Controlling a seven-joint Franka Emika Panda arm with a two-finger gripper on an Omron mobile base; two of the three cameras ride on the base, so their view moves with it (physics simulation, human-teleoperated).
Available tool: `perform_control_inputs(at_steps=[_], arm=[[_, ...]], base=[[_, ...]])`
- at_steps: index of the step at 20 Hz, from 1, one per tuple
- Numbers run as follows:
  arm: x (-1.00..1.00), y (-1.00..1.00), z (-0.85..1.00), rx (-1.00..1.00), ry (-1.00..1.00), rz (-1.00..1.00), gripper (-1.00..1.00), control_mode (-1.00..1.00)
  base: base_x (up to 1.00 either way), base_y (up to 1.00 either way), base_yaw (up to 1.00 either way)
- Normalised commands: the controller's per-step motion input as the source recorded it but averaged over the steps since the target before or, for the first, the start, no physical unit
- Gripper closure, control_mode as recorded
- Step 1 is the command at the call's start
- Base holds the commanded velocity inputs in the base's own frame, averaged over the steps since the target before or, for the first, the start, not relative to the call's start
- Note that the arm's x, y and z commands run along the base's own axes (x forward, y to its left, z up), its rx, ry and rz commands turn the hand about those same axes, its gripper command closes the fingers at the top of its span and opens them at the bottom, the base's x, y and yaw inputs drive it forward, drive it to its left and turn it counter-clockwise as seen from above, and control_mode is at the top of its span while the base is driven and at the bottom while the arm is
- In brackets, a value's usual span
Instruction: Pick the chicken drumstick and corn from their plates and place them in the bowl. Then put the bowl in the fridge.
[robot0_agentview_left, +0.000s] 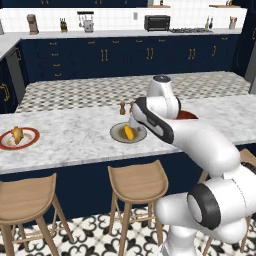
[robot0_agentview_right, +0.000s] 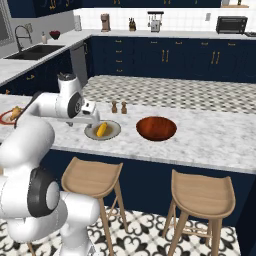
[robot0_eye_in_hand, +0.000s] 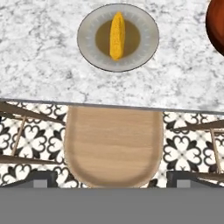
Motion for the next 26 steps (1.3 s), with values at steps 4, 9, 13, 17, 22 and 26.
perform_control_inputs(at_steps=[4,9,13,17,22,26], arm=[[0.47,0.0,-0.41,0.0,0.0,0.0,-1.0,-1.0],[0.59,0.0,-0.45,0.0,0.0,0.0,-1.0,-1.0],[0.72,0.0,-0.33,0.0,0.0,0.0,-1.0,-1.0],[0.66,0.11,-0.34,0.0,0.01,0.0,-1.0,-1.0],[0.52,0.09,-0.33,0.0,-0.02,0.0,-1.0,-1.0],[0.56,0.01,-0.25,0.0,0.06,0.0,-1.0,-1.0]], base=[[0.0,0.0,0.0],[0.0,0.0,0.0],[0.0,0.0,0.0],[0.0,0.0,0.0],[0.0,0.0,0.0],[0.0,0.0,0.0]])
